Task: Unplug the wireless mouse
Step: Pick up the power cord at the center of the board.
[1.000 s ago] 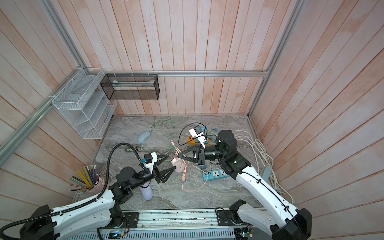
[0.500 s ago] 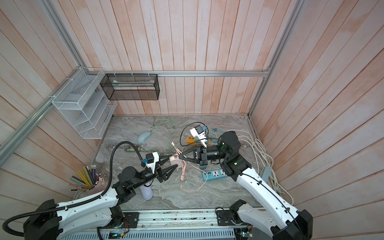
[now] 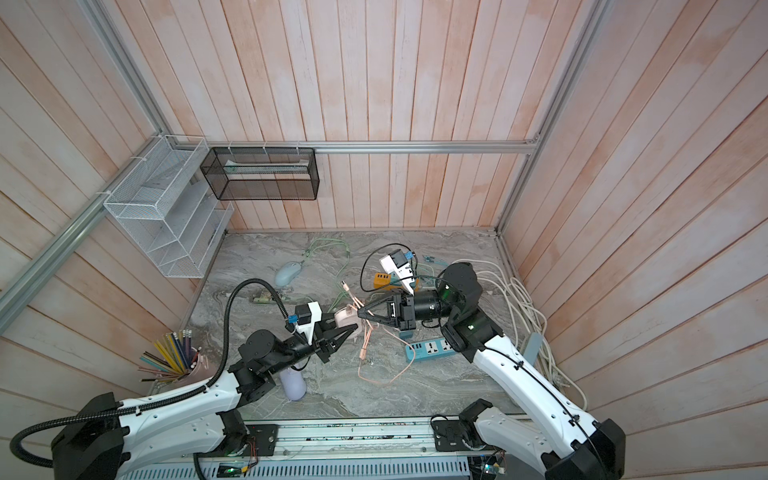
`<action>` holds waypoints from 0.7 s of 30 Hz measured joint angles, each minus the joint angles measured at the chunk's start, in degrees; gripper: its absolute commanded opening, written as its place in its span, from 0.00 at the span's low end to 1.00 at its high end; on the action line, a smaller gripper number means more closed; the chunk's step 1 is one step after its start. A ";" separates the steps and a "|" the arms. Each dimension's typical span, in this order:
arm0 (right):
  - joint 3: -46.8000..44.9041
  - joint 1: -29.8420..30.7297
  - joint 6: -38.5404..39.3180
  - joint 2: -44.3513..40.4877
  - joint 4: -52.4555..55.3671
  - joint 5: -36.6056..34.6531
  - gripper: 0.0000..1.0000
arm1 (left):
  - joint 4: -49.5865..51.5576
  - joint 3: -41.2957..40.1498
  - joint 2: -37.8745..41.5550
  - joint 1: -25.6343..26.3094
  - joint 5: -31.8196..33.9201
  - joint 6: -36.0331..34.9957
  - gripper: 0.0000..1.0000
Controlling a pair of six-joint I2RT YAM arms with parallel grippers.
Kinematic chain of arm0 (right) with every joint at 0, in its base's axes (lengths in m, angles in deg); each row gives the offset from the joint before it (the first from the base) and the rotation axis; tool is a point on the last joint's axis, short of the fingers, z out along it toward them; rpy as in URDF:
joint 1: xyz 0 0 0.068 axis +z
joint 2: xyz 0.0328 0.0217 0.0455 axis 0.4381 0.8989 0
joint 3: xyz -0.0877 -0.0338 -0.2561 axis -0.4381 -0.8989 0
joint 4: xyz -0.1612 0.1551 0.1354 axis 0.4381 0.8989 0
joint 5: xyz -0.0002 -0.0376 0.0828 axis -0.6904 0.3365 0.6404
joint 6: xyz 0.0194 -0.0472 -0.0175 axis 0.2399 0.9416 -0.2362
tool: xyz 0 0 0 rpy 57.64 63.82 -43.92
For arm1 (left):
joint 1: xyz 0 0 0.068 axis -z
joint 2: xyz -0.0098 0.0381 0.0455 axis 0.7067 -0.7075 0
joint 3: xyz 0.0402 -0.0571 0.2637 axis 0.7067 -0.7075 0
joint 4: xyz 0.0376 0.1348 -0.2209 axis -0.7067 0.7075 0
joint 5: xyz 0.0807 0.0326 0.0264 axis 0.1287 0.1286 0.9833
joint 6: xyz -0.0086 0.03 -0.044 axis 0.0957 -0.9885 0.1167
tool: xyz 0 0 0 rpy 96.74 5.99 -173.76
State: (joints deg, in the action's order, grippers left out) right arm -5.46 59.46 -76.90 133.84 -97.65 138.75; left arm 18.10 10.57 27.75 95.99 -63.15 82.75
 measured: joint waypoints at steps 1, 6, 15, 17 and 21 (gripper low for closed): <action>0.59 0.02 1.90 0.00 2.54 -0.96 0.00 | 0.44 0.00 0.04 0.00 0.02 0.09 0.00; 5.73 0.72 15.28 -0.13 17.68 -12.68 0.00 | 3.89 0.00 0.98 -0.15 0.92 0.22 0.00; 5.31 6.88 24.81 -1.81 23.78 -29.29 0.00 | 14.99 2.27 2.67 -0.31 2.27 0.50 0.00; 4.81 8.22 25.46 -1.38 23.52 -30.84 0.03 | 18.36 4.11 2.56 -0.33 2.62 0.90 0.00; 3.41 9.62 25.90 -0.42 22.53 -32.96 0.09 | 22.47 5.90 2.45 -0.35 2.69 1.57 0.00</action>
State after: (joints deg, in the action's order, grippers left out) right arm -2.05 69.07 -51.00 133.43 -75.12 105.79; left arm 40.57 16.47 30.20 95.64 -60.46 84.32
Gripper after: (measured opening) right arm 0.072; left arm 0.392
